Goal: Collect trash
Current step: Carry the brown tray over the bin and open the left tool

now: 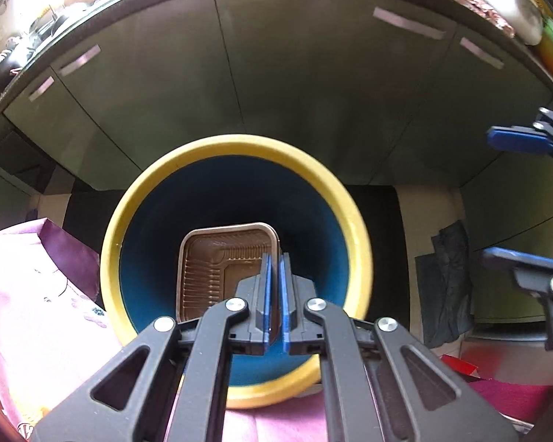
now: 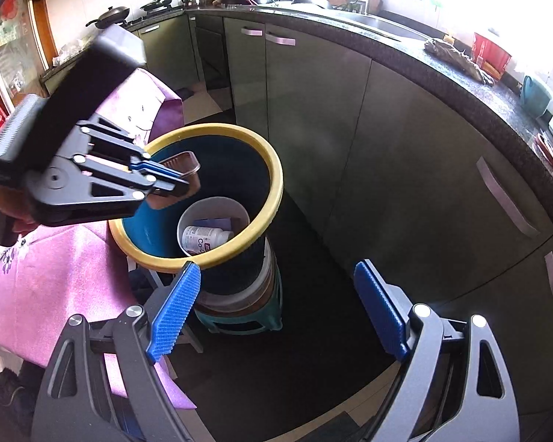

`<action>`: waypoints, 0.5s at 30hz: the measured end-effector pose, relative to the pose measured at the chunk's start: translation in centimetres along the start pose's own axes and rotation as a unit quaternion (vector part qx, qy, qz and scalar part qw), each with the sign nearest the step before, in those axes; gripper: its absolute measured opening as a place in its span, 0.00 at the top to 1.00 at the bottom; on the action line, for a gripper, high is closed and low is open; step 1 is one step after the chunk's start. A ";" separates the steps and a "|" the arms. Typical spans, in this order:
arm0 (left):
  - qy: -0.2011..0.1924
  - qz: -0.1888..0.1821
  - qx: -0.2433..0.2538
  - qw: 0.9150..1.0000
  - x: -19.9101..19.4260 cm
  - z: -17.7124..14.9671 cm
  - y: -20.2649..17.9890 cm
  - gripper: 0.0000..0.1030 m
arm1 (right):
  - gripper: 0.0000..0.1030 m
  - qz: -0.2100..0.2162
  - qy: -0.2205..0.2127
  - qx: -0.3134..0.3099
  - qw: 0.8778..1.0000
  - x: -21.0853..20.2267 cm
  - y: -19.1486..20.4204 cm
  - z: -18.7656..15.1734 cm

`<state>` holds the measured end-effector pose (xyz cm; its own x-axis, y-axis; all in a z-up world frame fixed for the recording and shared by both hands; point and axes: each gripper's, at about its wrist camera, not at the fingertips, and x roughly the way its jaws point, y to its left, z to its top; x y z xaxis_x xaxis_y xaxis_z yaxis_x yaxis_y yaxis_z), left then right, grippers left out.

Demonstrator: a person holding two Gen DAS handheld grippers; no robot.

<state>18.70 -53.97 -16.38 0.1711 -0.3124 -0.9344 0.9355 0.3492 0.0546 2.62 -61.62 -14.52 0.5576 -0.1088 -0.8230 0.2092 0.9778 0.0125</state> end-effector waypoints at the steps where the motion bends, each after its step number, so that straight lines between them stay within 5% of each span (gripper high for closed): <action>1: 0.004 0.004 0.000 1.000 0.4 0.2 0.2 0.91 | 0.18 0.000 0.001 -0.001 1.000 0.0 0.1 0.0; 3: 0.003 0.013 -0.002 1.000 0.5 0.1 0.4 0.63 | 0.18 -0.001 0.001 -0.002 1.000 -0.1 0.2 0.0; 10: -0.054 0.021 -0.014 0.998 -6.1 -2.6 1.2 0.46 | 0.18 0.001 -0.007 -0.012 1.000 -0.8 0.8 0.4; 15: -0.126 0.031 -0.066 0.989 -13.5 -8.8 3.6 0.33 | 0.18 0.009 -0.009 -0.026 1.000 -1.0 2.7 0.6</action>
<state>17.04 -40.77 -6.68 0.3138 -0.4915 -0.8124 0.8750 0.4818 0.0466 3.09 -59.00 -13.30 0.5748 -0.0938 -0.8129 0.1573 0.9875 -0.0027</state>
